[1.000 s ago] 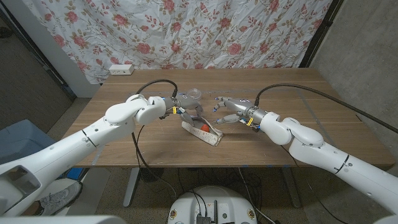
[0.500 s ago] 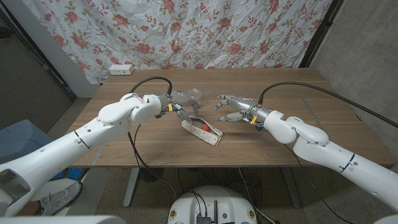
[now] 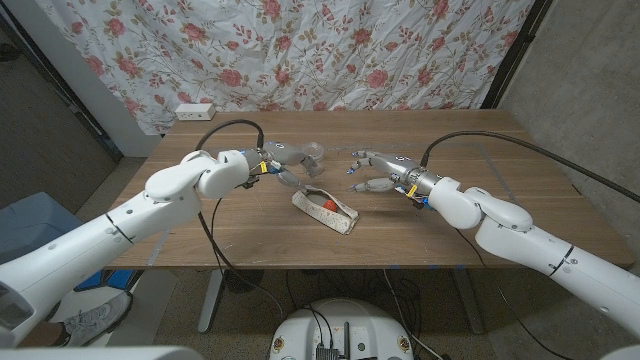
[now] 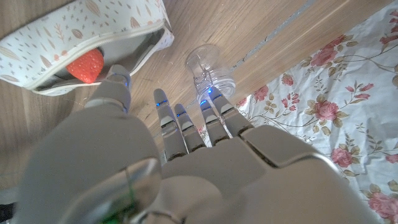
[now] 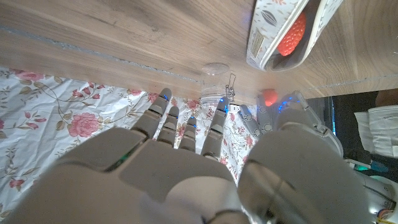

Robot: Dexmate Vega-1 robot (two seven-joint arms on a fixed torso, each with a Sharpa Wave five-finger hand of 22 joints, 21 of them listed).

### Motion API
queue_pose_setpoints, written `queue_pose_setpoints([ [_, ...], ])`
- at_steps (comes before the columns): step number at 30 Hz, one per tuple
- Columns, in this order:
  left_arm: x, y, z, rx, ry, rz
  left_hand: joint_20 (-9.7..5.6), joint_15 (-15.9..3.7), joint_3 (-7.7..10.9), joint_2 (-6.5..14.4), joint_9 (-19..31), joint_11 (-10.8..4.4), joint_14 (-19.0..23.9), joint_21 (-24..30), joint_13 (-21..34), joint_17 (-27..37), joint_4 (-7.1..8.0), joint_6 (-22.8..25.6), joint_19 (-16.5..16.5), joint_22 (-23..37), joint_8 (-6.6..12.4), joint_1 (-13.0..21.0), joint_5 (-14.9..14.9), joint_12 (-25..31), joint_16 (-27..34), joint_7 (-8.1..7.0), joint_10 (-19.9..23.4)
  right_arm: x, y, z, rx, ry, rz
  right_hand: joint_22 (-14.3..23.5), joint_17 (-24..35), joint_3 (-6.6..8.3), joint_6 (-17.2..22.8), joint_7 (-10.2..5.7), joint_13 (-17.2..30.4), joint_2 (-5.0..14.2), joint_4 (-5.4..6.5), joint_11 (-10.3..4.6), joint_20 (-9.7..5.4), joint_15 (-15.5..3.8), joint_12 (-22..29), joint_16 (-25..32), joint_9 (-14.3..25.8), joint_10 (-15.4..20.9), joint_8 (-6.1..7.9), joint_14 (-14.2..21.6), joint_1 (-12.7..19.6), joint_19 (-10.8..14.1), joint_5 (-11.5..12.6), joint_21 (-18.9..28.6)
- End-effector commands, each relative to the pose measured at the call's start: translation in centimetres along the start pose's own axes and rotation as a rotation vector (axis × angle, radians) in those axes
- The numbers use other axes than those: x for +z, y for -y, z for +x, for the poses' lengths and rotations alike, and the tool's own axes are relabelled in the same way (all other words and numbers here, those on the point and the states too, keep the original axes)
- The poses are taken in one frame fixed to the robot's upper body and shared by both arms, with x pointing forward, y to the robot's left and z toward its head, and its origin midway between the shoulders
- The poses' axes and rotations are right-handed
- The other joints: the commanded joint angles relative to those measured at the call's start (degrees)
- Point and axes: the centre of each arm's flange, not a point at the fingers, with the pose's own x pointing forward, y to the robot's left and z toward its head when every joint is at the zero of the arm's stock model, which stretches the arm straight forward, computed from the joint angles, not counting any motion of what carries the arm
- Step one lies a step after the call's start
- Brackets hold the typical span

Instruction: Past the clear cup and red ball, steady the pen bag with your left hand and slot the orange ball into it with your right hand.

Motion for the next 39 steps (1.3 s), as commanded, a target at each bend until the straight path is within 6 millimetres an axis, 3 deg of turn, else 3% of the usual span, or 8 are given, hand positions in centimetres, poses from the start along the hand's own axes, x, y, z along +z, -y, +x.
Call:
queue_pose_setpoints([
  [1,-2.0,0.0,-0.9,0.086,-0.032,-0.168,-0.75,-5.36,0.04,0.9,0.1,-0.03,-0.3,-0.1,0.1,0.1,0.25,-0.2,-0.5,0.1,-0.15,-0.1,0.0,0.1,-0.1,0.10,-0.1,-1.5,0.3,0.3,-0.044,-0.017,0.087,0.3,0.2,0.13,-0.4,0.28,0.1,0.72,0.54,0.03,-0.24,0.09,0.4,0.1,0.1,0.7,-0.52,-0.3,-0.3,0.0,0.0,0.3],
  [12,-3.7,0.1,-0.7,0.134,-0.049,-0.242,-0.36,-4.93,-0.02,1.8,0.1,0.83,-0.5,-0.1,0.2,0.1,0.49,-1.0,-0.9,0.1,-0.16,-0.8,0.0,0.2,0.0,0.58,-0.4,-2.6,0.9,0.2,-0.090,-0.061,0.124,0.3,0.3,0.00,-0.7,0.66,0.1,1.15,0.79,0.11,-0.45,-0.10,0.5,0.2,0.1,1.1,-0.87,-0.1,-1.1,0.4,-0.2,0.4],
  [14,-4.0,0.2,-0.6,0.137,-0.048,-0.250,-0.16,-4.71,-0.03,2.1,0.1,1.18,-0.6,-0.1,0.2,0.1,0.50,-2.0,-1.0,0.1,-0.43,-1.0,0.0,0.2,0.1,0.46,-0.6,-2.7,0.9,0.2,-0.096,-0.066,0.126,0.3,0.3,-0.29,-3.1,1.74,0.1,1.61,1.17,0.03,-0.67,-0.17,0.5,0.2,0.0,1.3,-2.21,0.0,-2.3,1.0,-0.8,0.6],
  [27,-6.5,0.6,0.1,0.213,-0.048,-0.354,0.29,-3.94,-0.30,3.4,0.1,2.83,-0.2,0.0,0.2,0.1,0.95,-5.2,-1.1,0.2,-0.74,-2.5,-0.1,0.3,0.3,-1.29,-1.2,-3.6,0.5,0.1,-0.179,-0.097,0.227,0.3,0.4,-0.57,-3.4,1.28,0.1,2.21,1.61,-0.09,-0.94,-0.40,0.9,0.5,-0.1,2.4,-2.82,0.8,-3.6,1.8,-1.4,0.8],
  [39,-8.4,2.2,1.0,0.280,-0.064,-0.500,0.65,-2.68,-0.77,4.0,0.1,4.31,-0.7,0.1,0.2,0.1,1.24,-7.6,-1.4,0.2,-0.78,-4.2,-0.2,0.1,0.1,-1.31,-2.3,-5.4,0.4,-0.3,-0.252,-0.138,0.356,0.3,0.4,-0.93,-3.1,1.06,0.1,2.84,2.05,0.58,-0.56,-0.52,1.2,0.7,-0.3,3.6,-3.37,1.4,-5.2,2.3,-2.3,0.7],
])
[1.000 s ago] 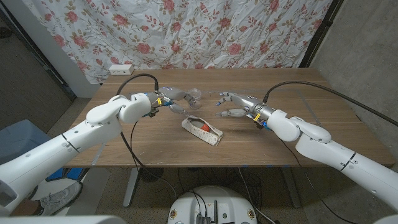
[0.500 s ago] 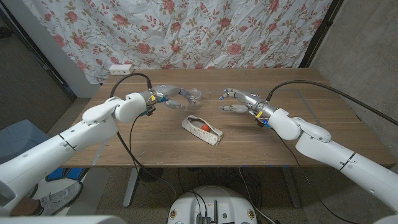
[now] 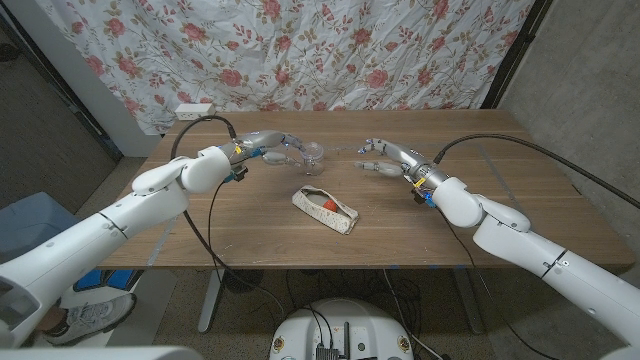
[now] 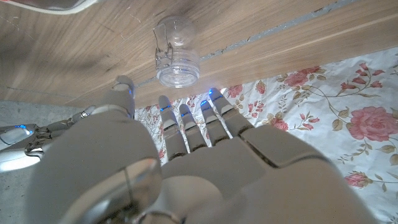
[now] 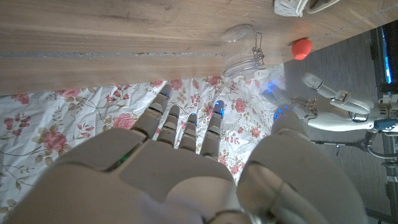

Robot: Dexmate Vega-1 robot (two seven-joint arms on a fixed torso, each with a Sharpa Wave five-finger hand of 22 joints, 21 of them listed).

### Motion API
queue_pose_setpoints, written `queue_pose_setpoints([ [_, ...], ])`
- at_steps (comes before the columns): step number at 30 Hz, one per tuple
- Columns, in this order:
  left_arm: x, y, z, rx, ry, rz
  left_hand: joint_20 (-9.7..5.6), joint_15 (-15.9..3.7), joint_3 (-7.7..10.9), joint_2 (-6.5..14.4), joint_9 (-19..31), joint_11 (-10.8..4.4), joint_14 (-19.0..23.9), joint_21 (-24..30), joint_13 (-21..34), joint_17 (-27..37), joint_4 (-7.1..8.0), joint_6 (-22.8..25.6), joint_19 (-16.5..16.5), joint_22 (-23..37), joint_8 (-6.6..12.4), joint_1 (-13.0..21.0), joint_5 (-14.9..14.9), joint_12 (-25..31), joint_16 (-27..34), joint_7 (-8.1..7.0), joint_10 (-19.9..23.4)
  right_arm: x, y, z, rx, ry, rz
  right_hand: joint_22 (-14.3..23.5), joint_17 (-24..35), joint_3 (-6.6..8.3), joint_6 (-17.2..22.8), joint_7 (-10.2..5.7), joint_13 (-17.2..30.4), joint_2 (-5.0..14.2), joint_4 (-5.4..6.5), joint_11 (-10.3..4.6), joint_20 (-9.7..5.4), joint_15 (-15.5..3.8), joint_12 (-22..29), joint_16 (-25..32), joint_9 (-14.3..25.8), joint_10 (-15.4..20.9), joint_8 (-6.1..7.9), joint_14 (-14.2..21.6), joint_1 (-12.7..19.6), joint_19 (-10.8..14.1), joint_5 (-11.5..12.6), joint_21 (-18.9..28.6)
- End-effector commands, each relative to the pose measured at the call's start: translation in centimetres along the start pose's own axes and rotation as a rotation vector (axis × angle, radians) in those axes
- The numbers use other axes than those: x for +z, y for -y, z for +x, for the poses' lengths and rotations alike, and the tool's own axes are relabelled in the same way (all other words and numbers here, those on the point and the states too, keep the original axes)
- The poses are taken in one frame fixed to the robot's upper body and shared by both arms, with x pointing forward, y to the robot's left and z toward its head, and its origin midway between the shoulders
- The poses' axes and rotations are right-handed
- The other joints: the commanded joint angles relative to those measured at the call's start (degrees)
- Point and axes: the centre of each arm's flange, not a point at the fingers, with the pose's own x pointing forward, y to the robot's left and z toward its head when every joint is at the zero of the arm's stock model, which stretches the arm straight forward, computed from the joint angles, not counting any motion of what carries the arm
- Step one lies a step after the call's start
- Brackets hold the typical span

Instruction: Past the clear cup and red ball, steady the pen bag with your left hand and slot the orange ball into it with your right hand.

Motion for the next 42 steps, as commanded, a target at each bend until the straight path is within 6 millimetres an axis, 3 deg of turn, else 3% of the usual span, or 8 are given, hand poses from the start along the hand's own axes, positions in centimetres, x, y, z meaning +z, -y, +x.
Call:
queue_pose_setpoints([
  [1,-2.3,0.8,0.5,0.070,-0.019,-0.133,0.20,-2.30,0.15,-0.1,0.1,0.46,-0.5,0.2,0.2,0.1,0.31,-0.7,0.0,0.2,-0.33,-0.8,-0.2,0.1,0.1,-0.01,-0.1,-1.6,0.3,-0.1,-0.067,-0.045,0.120,0.3,0.1,-0.02,-0.5,-0.37,0.1,0.18,0.51,-0.27,0.42,-0.03,0.3,0.2,-0.1,0.5,-0.66,0.4,-0.4,0.1,-0.4,0.0],
  [15,-3.6,2.5,-0.7,0.181,-0.091,-0.299,0.36,-2.00,0.03,0.7,0.1,0.95,-1.0,0.1,0.2,0.1,0.43,-2.8,-0.5,0.2,-0.42,-1.7,-0.3,0.1,0.0,-0.04,-0.8,-3.7,1.2,0.2,-0.101,-0.084,0.236,0.3,0.1,-0.38,-1.8,-0.58,0.0,0.73,0.86,-0.67,0.63,0.28,0.3,0.3,-0.4,0.9,-2.12,0.9,-2.0,-0.1,-1.2,-0.2],
  [26,-5.4,3.7,-0.7,0.231,-0.113,-0.407,0.61,-1.64,-0.06,1.3,0.1,1.19,-1.5,0.1,0.2,0.1,0.43,-5.3,-0.9,0.2,-0.55,-2.6,-0.4,0.2,0.0,-0.21,-1.4,-4.6,1.8,0.1,-0.099,-0.112,0.314,0.3,0.1,-0.97,-3.6,-0.71,-0.1,1.10,1.43,0.01,0.64,0.60,0.4,0.4,-0.7,1.7,-3.93,1.5,-4.0,-0.2,-1.8,-0.3],
  [36,-7.1,5.5,-1.5,0.272,-0.156,-0.536,0.78,-1.72,-0.10,2.2,0.1,1.33,-2.5,-0.1,0.2,0.2,0.89,-9.5,-1.9,0.2,-0.64,-4.6,-0.5,0.1,-0.1,-0.71,-2.5,-5.5,1.4,0.0,-0.149,-0.125,0.437,0.3,0.0,-1.41,-4.5,-0.16,-0.3,1.42,1.89,0.36,0.46,0.83,0.3,0.3,-0.9,2.0,-5.19,1.4,-5.7,-0.5,-1.9,-0.4],
  [42,-7.7,6.8,-1.7,0.329,-0.166,-0.643,0.90,-1.49,-0.04,2.7,0.1,1.60,-2.8,-0.1,0.2,0.2,1.19,-9.9,-2.2,0.2,-0.39,-5.4,-0.6,0.2,-0.1,-0.05,-2.6,-6.5,0.7,-0.1,-0.187,-0.120,0.554,0.3,0.0,-1.66,-4.2,0.21,-0.3,1.68,2.18,0.69,0.70,0.76,0.5,0.5,-0.9,3.0,-5.62,1.9,-6.7,0.4,-1.9,-0.1],
])
